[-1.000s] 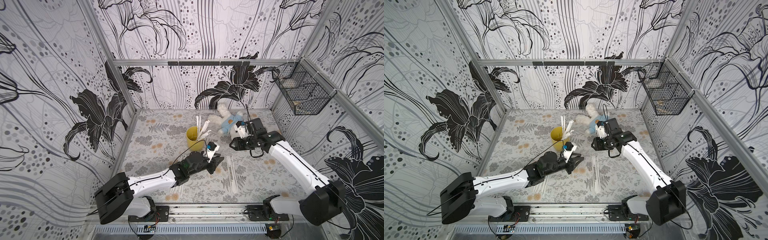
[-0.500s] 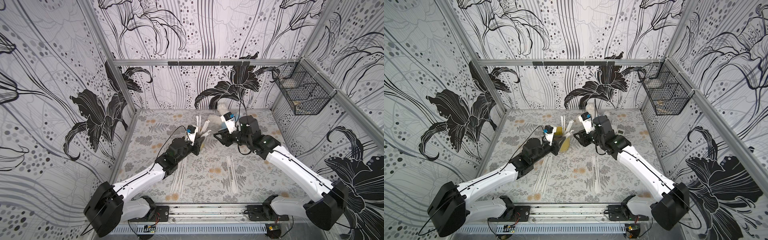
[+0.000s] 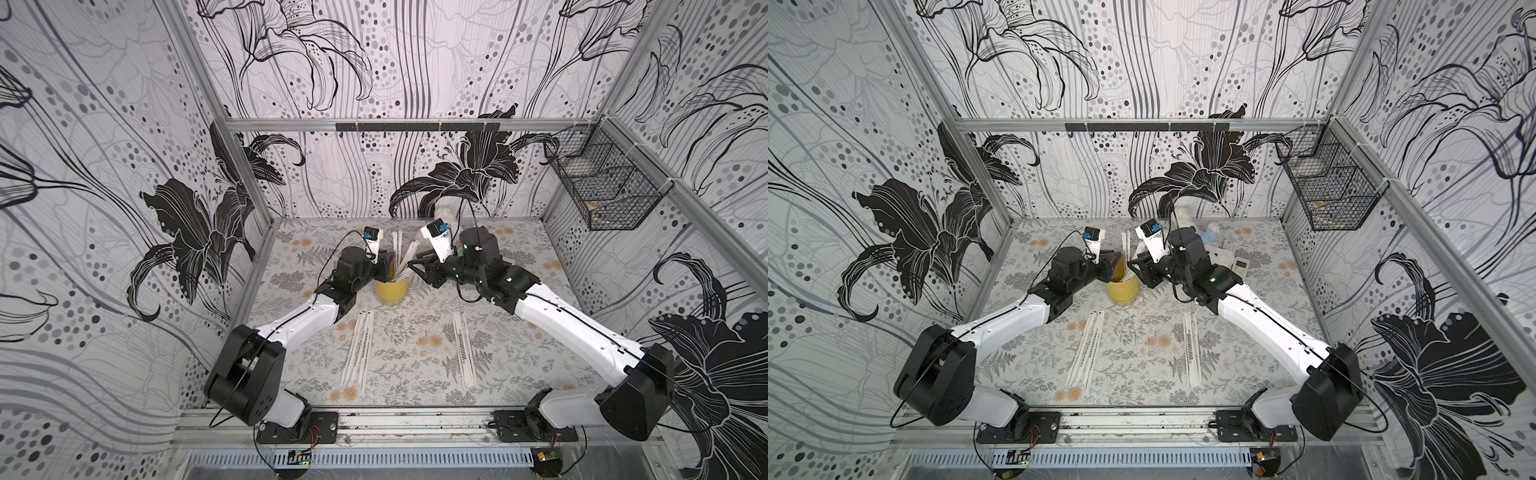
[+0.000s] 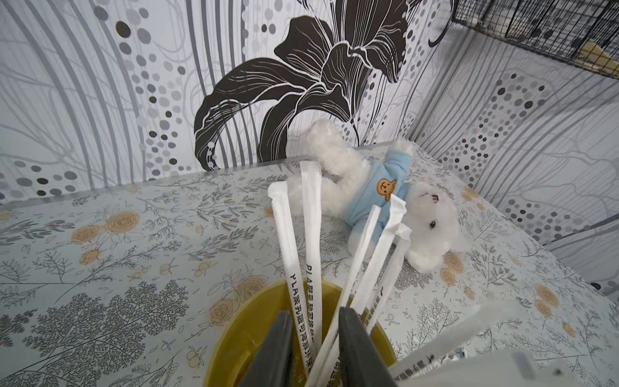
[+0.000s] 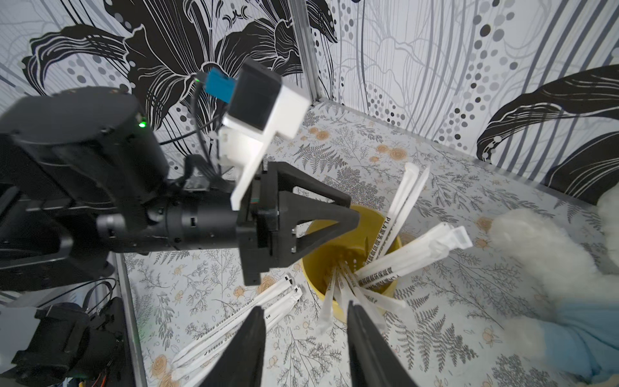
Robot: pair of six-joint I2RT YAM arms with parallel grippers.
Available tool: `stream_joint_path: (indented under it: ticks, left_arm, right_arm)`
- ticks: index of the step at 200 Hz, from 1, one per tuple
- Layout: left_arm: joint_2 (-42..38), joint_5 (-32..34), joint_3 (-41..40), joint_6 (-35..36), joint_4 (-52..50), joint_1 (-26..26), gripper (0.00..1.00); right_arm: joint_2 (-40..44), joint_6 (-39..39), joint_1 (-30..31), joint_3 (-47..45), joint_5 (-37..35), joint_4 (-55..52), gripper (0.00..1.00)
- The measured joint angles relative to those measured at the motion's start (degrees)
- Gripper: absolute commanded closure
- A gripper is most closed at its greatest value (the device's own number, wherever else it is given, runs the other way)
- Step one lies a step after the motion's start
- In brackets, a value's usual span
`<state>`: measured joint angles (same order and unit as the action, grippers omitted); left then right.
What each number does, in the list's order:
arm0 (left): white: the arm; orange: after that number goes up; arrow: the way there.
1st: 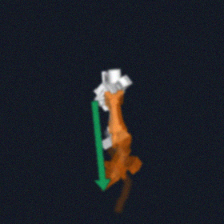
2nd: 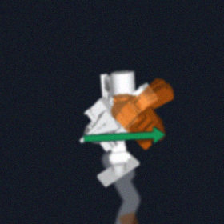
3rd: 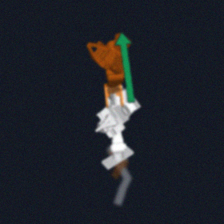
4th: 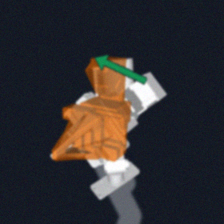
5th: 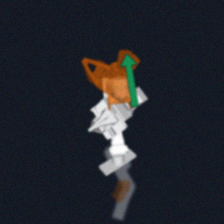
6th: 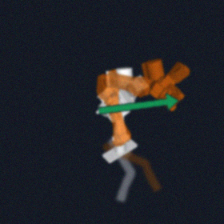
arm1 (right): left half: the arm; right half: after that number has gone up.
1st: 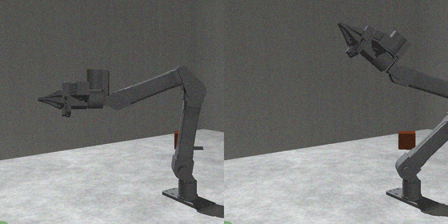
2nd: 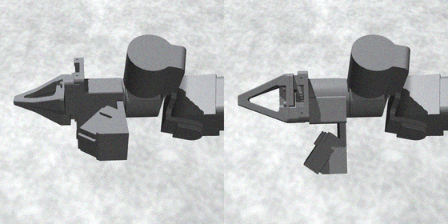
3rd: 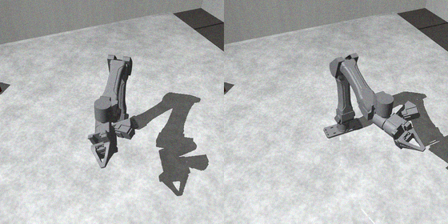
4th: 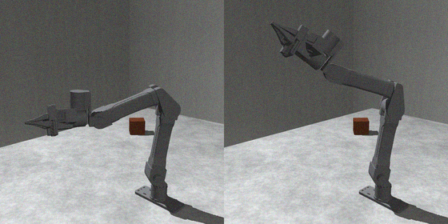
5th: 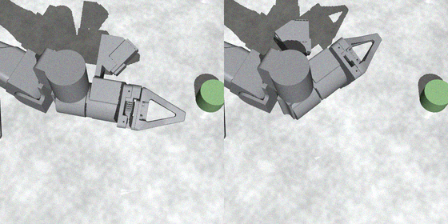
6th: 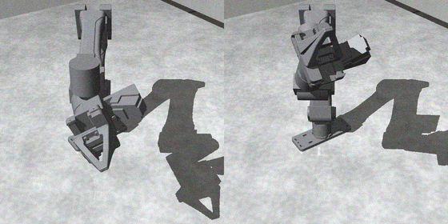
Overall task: Take the straws out of the storage container
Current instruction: Pick up the straw from the container.
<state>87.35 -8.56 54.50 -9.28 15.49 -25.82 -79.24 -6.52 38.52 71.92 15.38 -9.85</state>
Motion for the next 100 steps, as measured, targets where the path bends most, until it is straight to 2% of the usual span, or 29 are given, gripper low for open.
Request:
stream_joint_path:
  ticks: [54, 100]
  left_arm:
    - [8.1, 0.2, 12.0, 1.0, -8.4, 0.5, 0.72]
    - [9.1, 0.6, 13.3, 1.2, -11.7, 0.8, 0.74]
  right_arm:
    - [-0.4, 0.7, 0.0, 0.4, -2.4, 0.0, 0.57]
    - [-0.4, 1.6, 0.0, 1.2, -3.4, 0.0, 0.57]
